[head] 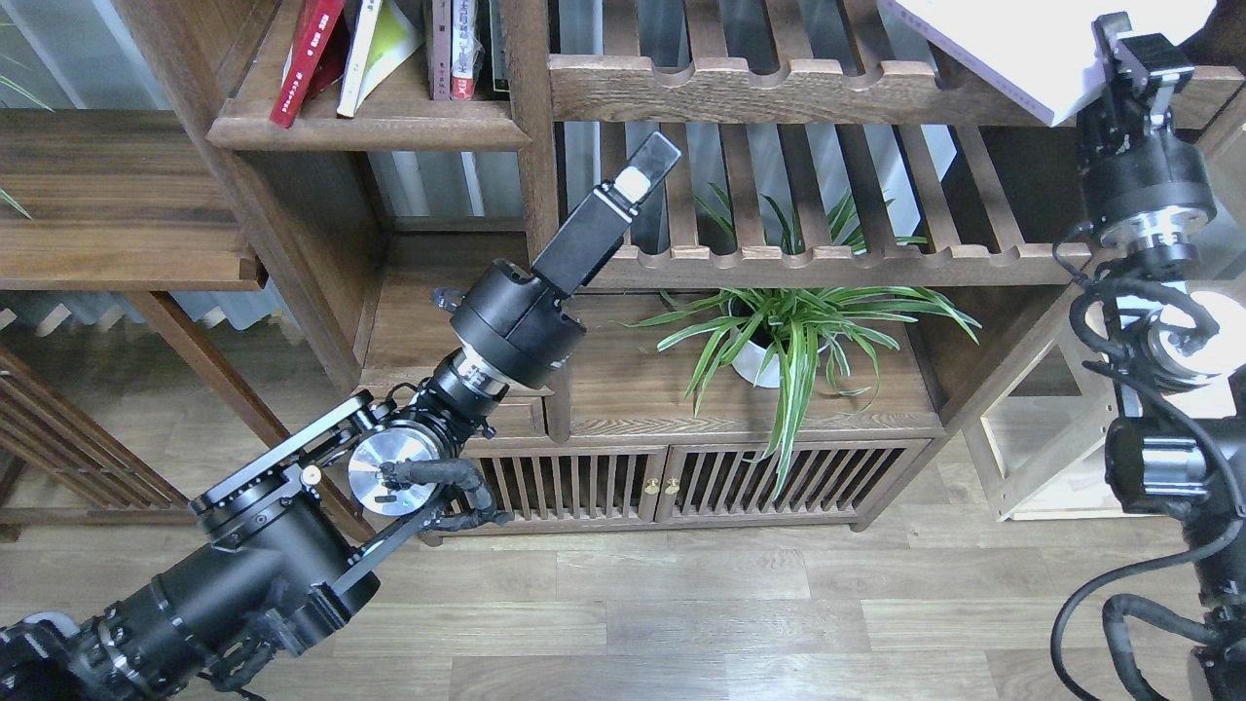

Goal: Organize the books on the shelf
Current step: 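Grasp the white book's edge with the right gripper and tip it out, then pull the white book down between both grippers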

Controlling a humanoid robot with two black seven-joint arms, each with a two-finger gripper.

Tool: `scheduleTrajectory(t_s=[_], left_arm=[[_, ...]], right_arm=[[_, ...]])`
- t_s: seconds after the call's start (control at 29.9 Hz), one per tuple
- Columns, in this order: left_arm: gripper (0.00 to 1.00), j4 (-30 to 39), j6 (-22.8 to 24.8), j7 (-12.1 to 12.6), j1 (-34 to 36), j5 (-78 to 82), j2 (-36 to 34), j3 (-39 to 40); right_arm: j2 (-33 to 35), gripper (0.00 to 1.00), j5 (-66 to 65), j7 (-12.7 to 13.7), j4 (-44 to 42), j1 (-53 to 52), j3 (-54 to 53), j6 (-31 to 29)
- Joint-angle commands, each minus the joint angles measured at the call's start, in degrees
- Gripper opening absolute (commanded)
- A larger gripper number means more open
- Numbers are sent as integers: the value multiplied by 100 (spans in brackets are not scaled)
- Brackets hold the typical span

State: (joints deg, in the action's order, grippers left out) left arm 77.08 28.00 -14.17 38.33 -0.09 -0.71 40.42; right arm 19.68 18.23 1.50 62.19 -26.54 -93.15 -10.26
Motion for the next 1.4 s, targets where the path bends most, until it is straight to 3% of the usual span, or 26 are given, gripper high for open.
scheduleTrajectory(t_s=[0.0,0.33,0.43,0.77,0.9,1.1,1.37], left_arm=[[99,-26,0,-7,-1,0,36,-8],[99,-236,0,19,192,-79,71,80],[99,-676,0,221,385,-210,71,115],[99,-817,0,1091,421,-1009,71,229],[98,-914,0,1276,526,-1291,71,256],[98,-1265,0,1355,877,-1766,71,405],[98,-1573,0,1768,1097,-1916,71,528]], right_arm=[[1,6,277,-27,144,157,-81,-186],[-227,4,470,-27,829,677,-37,-1004],[-482,4,488,-18,1075,791,-2,-1136],[-773,3,488,-9,1304,932,340,-1610],[-878,3,488,-9,1304,932,534,-1690],[-1317,4,479,-9,1304,879,780,-1699],[-1572,4,453,-9,1304,879,1228,-1774]])
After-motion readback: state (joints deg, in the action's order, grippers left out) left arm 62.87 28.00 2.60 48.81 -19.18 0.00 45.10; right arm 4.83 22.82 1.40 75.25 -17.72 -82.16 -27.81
